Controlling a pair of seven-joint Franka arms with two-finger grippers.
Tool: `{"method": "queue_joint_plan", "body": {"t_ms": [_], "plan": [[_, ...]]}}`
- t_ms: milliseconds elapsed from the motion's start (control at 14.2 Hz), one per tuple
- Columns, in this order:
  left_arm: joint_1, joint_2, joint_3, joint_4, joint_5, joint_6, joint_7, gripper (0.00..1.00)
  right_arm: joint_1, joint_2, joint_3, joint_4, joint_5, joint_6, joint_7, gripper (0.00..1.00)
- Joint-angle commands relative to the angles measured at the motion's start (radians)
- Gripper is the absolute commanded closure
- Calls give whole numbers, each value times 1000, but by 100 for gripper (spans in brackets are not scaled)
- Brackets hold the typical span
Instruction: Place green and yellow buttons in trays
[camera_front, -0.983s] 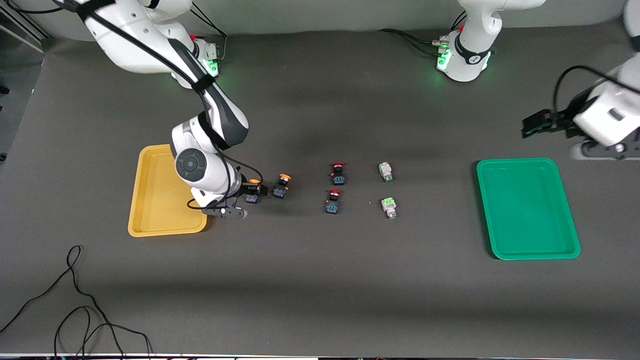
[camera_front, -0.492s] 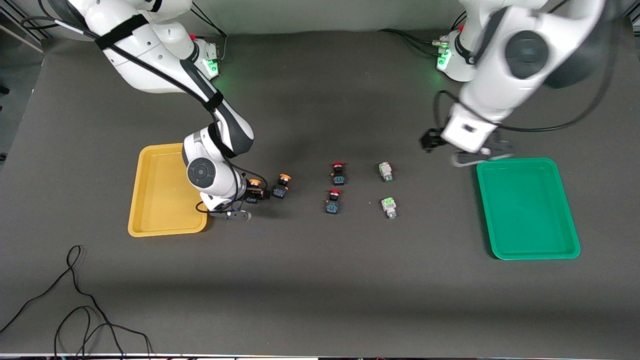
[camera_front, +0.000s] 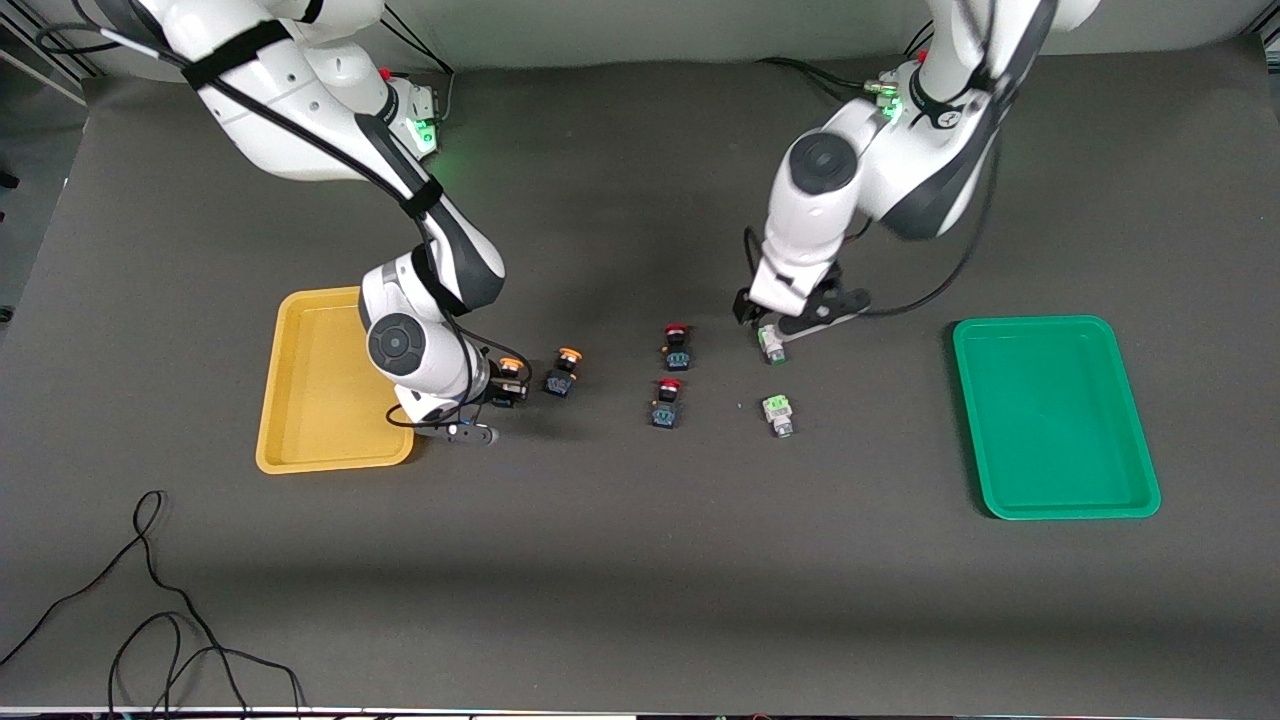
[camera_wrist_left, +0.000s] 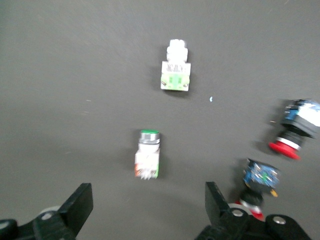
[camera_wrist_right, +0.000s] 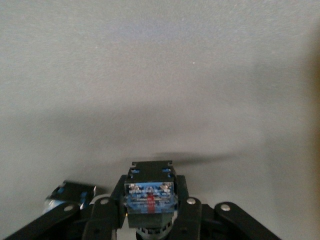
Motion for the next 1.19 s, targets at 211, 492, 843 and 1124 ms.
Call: {"method": "queue_joint_plan", "body": {"t_ms": [211, 492, 843, 1124], "plan": [[19, 169, 34, 28, 79, 122, -50, 0, -8, -200, -43, 165, -3, -474, -42, 100], [15, 206, 32, 28, 82, 148, -53, 28, -8, -283, -202, 171, -3, -564, -363, 100], [9, 196, 26, 31, 81, 124, -49, 94, -8, -279, -422, 136, 9, -541, -763, 100], [61, 148, 21, 139, 66, -49, -4, 100, -6, -279, -446, -77, 11, -281, -809, 100]]}}
